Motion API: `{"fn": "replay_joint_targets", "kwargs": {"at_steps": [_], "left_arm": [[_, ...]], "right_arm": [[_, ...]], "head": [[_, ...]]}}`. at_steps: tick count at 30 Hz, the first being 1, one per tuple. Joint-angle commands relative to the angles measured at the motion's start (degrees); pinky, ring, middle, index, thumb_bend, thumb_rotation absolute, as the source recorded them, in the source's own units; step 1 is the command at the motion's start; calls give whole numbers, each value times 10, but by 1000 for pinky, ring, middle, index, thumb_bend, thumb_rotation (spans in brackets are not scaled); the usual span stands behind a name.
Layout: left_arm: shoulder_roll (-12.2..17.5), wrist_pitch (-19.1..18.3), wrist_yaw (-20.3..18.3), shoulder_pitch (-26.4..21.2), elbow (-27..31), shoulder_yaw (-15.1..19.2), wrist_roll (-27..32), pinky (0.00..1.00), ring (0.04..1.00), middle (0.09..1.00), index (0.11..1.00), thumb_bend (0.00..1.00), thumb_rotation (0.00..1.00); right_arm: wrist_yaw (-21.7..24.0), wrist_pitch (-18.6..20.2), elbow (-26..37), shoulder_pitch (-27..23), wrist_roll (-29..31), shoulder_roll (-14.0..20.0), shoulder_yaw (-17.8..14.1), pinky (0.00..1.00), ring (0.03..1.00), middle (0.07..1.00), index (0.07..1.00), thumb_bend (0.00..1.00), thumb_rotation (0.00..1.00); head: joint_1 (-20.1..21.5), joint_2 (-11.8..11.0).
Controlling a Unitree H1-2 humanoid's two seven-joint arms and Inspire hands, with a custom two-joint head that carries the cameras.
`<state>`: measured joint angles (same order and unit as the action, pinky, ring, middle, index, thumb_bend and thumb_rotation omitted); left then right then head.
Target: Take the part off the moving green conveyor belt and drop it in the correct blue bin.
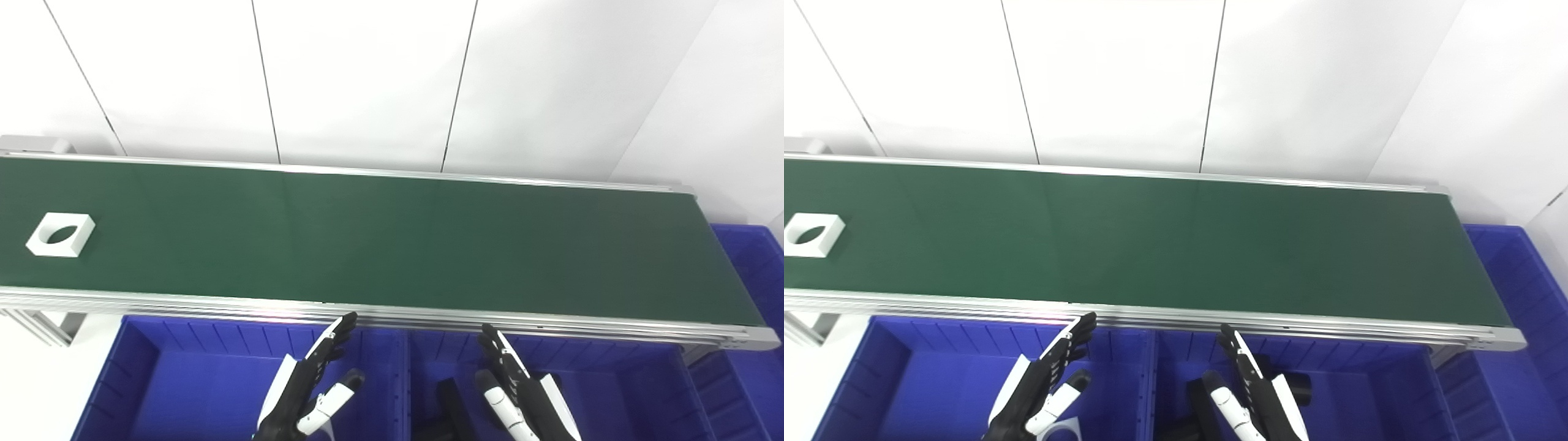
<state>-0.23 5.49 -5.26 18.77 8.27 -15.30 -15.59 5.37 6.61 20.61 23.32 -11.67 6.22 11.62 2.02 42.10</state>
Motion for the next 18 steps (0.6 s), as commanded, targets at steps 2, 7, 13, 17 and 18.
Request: {"fn": "replay_joint_targets", "kwargs": {"at_steps": [2, 7, 13, 17, 18], "left_arm": [[-2, -6, 1, -8, 30, -4, -3, 905, 935, 938, 922, 695, 901], [0, -25, -2, -13, 48, -5, -1, 910, 937, 940, 921, 684, 909], [4, -61, -10, -23, 74, -8, -11, 902, 935, 943, 921, 668, 922], [3, -61, -6, -26, 75, -9, -4, 894, 926, 936, 916, 662, 906], [2, -61, -5, -26, 75, -9, -3, 891, 923, 934, 913, 666, 904]], "right_arm": [[-3, -19, 17, -7, 3, -3, -3, 967, 953, 939, 973, 615, 902], [-6, -17, 17, -14, 3, -8, -4, 975, 951, 930, 964, 600, 907], [-6, -2, 28, -22, 4, -15, -9, 951, 930, 921, 952, 613, 926], [-1, 2, 30, -25, 15, -16, -12, 947, 920, 920, 949, 606, 919], [-1, 1, 29, -26, 16, -17, -13, 936, 912, 917, 946, 600, 912]], "head": [[1, 6], [3, 39], [1, 64], [2, 65], [2, 66]]}}
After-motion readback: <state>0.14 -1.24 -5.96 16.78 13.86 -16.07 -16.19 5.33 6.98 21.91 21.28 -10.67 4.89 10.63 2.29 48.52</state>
